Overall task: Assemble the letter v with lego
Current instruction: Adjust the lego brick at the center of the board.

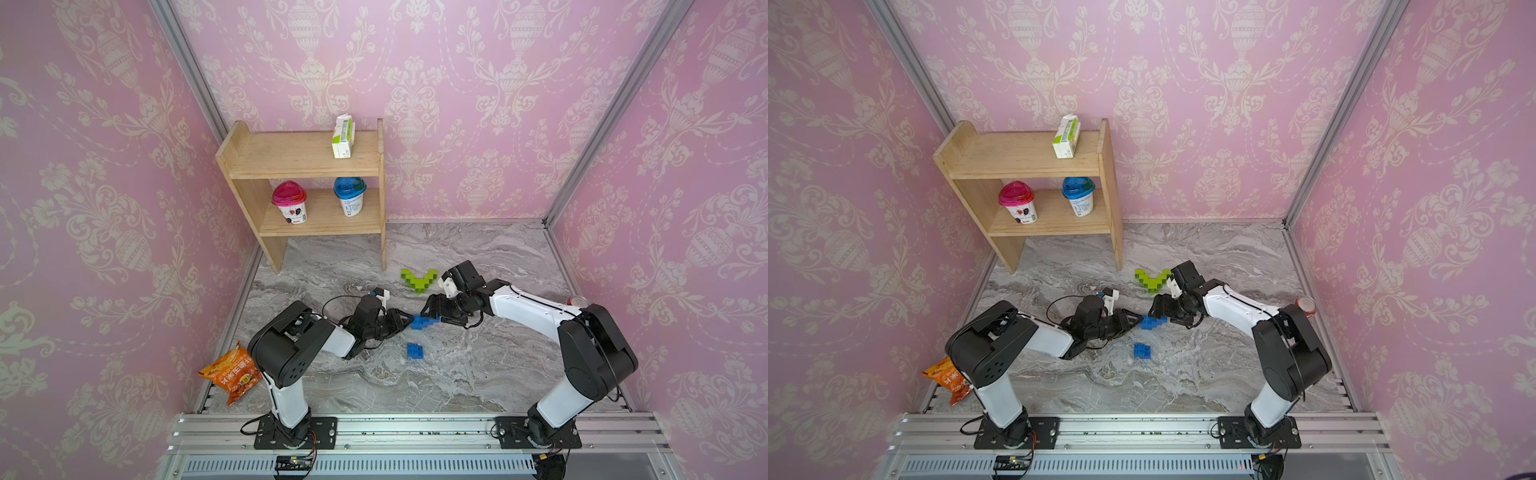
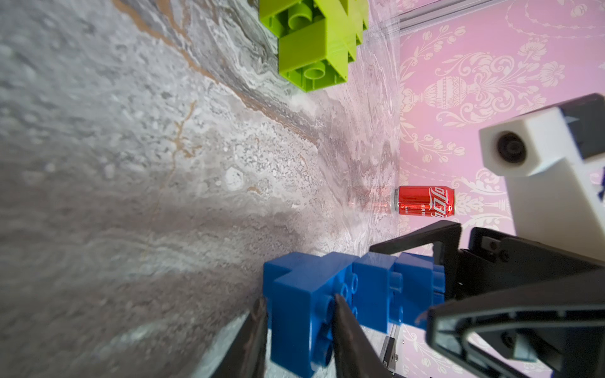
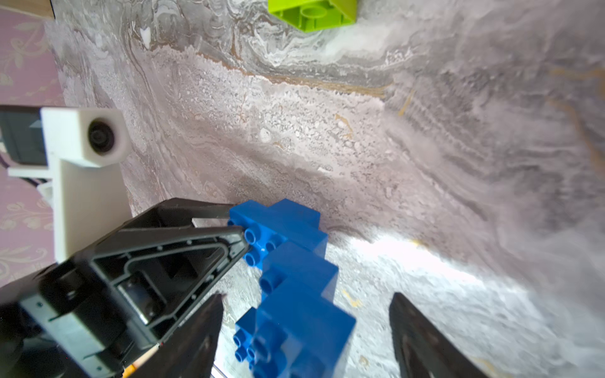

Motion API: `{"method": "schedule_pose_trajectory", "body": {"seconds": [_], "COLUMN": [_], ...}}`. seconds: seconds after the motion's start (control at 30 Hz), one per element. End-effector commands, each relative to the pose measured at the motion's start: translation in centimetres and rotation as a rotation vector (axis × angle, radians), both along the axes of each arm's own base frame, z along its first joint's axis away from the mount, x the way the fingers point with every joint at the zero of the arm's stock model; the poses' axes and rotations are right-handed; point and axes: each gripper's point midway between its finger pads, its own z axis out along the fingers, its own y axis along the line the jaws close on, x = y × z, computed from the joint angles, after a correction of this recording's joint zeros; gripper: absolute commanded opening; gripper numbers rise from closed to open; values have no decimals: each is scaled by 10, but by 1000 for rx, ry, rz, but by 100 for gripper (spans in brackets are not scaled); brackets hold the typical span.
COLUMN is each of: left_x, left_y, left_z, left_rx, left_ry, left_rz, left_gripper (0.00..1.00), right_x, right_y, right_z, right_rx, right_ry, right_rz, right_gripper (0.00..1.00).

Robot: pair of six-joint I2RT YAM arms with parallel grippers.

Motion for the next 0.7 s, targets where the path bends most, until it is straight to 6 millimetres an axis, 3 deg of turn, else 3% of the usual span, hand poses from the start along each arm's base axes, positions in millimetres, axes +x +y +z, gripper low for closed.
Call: {"method": "schedule_pose_trajectory", "body": {"seconds": [0.0,0.1,0.13,0.23,0.67], "left_x": [-7,-7,-7,-8,-7], "left_y": [8,8,8,9,7], "left_z": [-21,-21,-21,-22,-20], "left_rx": [47,48,48,50,44], "left_ry": [52,50,51,51,48], "left_rz": [25,26,27,26,21], "left_gripper": [34,34,34,34,34], "right_x": [-3,-9,-5,-6,-6], "right_y": [-18,-28,-25,-26,-22], "right_z": [20,28,38,46,23], "right_rx": [-152,-311,-337,-428,-509], "right_ry": [-63,-89,-117,-137,-78], "right_rz": [16,29,32,34,52], "right_gripper": [84,84,84,82,80]}}
